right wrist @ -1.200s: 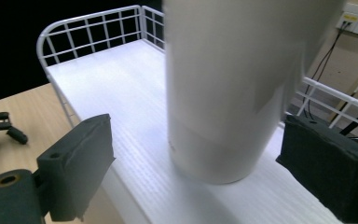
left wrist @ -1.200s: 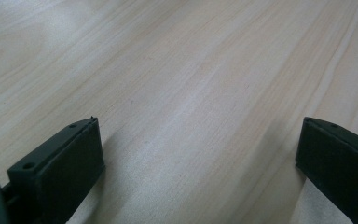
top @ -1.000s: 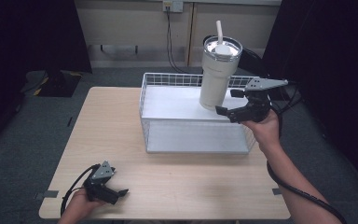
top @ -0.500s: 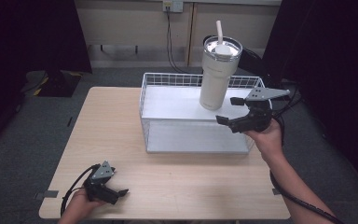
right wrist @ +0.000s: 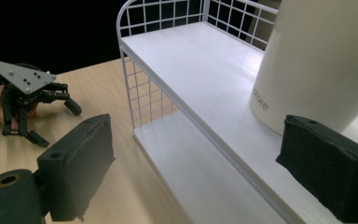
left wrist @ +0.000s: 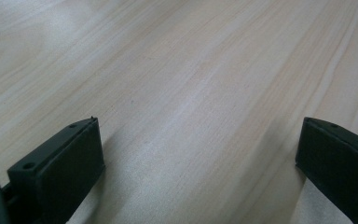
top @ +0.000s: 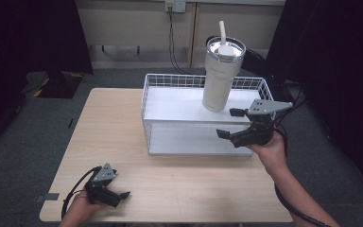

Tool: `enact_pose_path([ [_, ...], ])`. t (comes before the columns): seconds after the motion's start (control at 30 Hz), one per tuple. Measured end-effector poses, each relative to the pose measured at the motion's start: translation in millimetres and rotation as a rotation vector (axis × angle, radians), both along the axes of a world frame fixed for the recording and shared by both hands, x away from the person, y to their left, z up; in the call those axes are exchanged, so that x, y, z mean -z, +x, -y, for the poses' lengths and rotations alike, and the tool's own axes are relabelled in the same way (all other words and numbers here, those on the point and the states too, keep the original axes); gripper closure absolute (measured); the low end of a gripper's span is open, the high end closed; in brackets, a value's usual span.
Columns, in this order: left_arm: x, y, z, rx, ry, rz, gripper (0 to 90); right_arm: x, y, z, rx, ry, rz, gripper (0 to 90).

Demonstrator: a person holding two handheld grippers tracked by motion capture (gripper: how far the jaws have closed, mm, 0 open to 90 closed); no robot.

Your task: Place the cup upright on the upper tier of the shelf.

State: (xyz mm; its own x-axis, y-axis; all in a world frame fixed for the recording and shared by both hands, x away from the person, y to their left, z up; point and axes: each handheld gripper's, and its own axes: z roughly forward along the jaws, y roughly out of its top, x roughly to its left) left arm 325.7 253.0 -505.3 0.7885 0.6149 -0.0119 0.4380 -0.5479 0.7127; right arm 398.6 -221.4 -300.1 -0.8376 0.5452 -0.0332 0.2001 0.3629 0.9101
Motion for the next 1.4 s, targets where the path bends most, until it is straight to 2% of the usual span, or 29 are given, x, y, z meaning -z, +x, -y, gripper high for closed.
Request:
enact_pose_path([
  [0.4, 0.0, 0.0, 0.0, 0.000, 0.000, 0.000, 0.1, 14.8, -11.2, -3.4, -0.029, -0.007, -0.007, 9.1],
  [0.8, 0.0, 0.0, 0.1, -0.001, -0.001, 0.000, 0.1, 38.7, -16.5, -4.4, -0.042, -0.013, -0.033, 9.1],
  [1.4, 0.0, 0.0, 0.0, 0.000, 0.000, 0.000, 0.1, 69.7, -23.5, 1.6, -0.050, 0.011, -0.078, 9.1],
])
